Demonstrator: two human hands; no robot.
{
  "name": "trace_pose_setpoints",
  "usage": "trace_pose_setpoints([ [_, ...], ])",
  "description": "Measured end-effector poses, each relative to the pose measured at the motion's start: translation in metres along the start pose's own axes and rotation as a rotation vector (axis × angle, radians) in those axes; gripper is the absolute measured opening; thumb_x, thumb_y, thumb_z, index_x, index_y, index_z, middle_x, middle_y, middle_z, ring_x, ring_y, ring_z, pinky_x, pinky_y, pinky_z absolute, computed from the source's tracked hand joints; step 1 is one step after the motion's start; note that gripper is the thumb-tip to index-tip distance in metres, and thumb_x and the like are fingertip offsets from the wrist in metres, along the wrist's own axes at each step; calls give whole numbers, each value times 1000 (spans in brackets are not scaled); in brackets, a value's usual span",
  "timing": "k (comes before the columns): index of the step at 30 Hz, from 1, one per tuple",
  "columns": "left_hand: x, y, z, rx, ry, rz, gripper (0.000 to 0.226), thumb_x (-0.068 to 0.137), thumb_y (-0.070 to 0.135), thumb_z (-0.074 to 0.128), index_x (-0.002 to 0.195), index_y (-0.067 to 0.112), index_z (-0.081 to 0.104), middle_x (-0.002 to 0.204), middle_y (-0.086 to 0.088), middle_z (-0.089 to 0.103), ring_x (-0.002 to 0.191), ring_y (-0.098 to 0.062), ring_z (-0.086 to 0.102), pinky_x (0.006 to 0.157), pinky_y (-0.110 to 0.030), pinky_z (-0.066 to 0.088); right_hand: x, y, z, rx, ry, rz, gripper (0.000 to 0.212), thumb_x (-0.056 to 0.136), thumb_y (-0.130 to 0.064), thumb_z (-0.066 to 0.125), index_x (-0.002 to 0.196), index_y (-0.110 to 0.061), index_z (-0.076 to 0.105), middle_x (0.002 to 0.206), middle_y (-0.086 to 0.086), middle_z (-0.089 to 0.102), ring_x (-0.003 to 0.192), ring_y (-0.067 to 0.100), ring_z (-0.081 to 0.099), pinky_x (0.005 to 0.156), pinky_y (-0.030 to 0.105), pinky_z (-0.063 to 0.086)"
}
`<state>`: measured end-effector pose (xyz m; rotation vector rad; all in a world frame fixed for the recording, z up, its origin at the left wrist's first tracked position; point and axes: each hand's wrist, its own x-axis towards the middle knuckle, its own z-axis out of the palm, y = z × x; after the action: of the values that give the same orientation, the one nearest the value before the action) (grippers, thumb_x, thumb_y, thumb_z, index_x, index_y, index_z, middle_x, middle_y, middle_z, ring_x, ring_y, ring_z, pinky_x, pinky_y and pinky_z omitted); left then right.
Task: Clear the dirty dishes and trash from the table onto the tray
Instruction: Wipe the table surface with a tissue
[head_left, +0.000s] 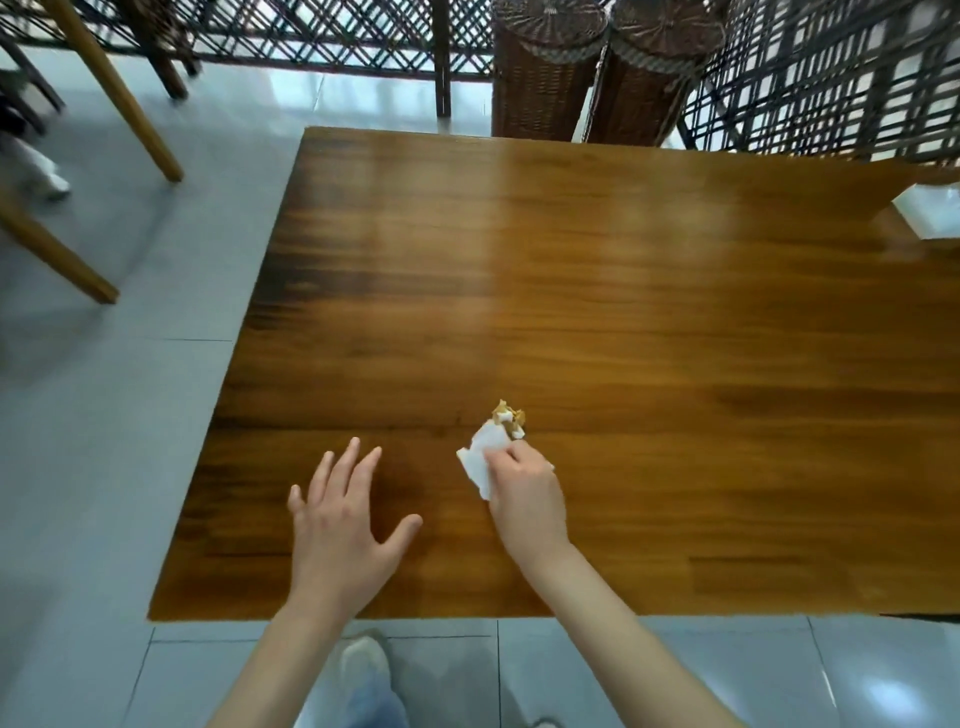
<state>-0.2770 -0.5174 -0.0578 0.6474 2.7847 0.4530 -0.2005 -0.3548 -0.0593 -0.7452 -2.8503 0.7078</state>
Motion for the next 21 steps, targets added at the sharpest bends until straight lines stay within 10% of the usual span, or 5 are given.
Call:
trace_pose_setpoints([
  [6, 29, -45, -23, -11, -3, 54, 80, 76, 61, 62, 143, 27, 36, 154, 3, 27, 144, -21, 18, 114, -53, 9, 64, -16, 16, -9, 81, 252, 24, 88, -4, 51, 107, -6, 67, 108, 11, 60, 99, 26, 55, 80, 33, 45],
  [13, 54, -75, -33, -49, -22, 106, 87, 72, 67, 60, 145, 29, 32, 155, 5, 24, 145, -20, 16, 114, -52, 6, 76, -52, 45, -10, 90, 196, 19, 85, 3, 54, 92, -3, 71, 88, 9, 58, 85, 26, 54, 65, 28, 36],
  [21, 67, -93, -26, 114, -263, 190, 138, 41, 100, 32, 146, 29, -22, 155, 9, -24, 134, -11, -33, 108, -48, -14, 60, -61, 36, 146, 26, 70, 19, 86, 0, 60, 96, -7, 75, 77, -1, 55, 71, 14, 52, 64, 22, 43],
])
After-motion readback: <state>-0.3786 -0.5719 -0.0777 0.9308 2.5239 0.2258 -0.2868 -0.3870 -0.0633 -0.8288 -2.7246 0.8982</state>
